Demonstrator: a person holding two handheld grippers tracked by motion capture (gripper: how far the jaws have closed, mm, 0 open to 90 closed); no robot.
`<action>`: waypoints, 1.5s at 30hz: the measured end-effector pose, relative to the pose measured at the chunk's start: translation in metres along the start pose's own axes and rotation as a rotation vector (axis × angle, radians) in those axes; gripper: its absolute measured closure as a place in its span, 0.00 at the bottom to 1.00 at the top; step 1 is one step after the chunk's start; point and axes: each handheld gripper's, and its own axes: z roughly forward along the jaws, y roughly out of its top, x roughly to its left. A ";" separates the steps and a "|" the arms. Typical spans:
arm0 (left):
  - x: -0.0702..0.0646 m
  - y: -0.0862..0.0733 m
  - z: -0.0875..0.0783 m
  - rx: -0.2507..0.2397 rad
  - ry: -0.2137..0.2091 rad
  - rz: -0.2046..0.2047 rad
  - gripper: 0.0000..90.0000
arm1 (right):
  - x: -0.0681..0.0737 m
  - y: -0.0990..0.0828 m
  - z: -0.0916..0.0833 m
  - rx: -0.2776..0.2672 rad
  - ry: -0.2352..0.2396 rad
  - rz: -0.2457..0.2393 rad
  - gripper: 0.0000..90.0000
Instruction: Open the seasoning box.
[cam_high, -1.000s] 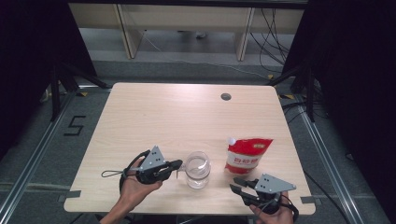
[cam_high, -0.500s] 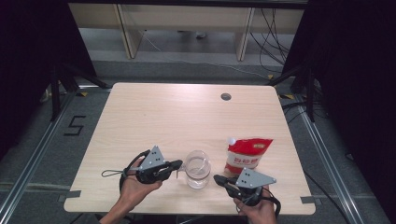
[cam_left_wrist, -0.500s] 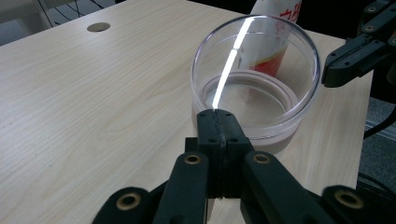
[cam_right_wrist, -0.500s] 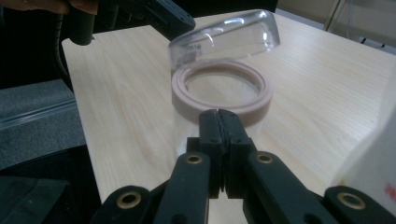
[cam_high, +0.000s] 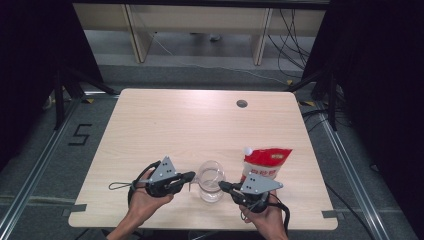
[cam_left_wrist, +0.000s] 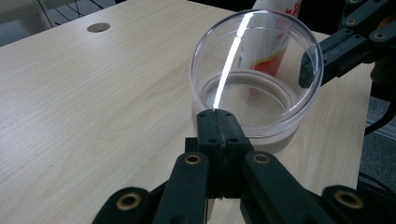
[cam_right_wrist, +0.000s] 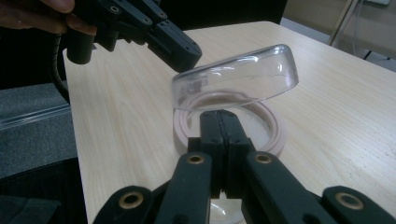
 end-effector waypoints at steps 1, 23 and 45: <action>0.000 0.000 0.000 0.000 -0.003 -0.002 0.99 | 0.000 0.001 0.000 -0.002 -0.008 -0.012 1.00; 0.007 -0.039 -0.018 0.054 0.024 -0.075 0.32 | 0.008 0.011 0.005 -0.034 -0.010 -0.015 1.00; 0.009 -0.065 -0.032 0.082 0.075 -0.112 0.17 | 0.015 0.024 0.013 -0.058 0.018 -0.050 0.99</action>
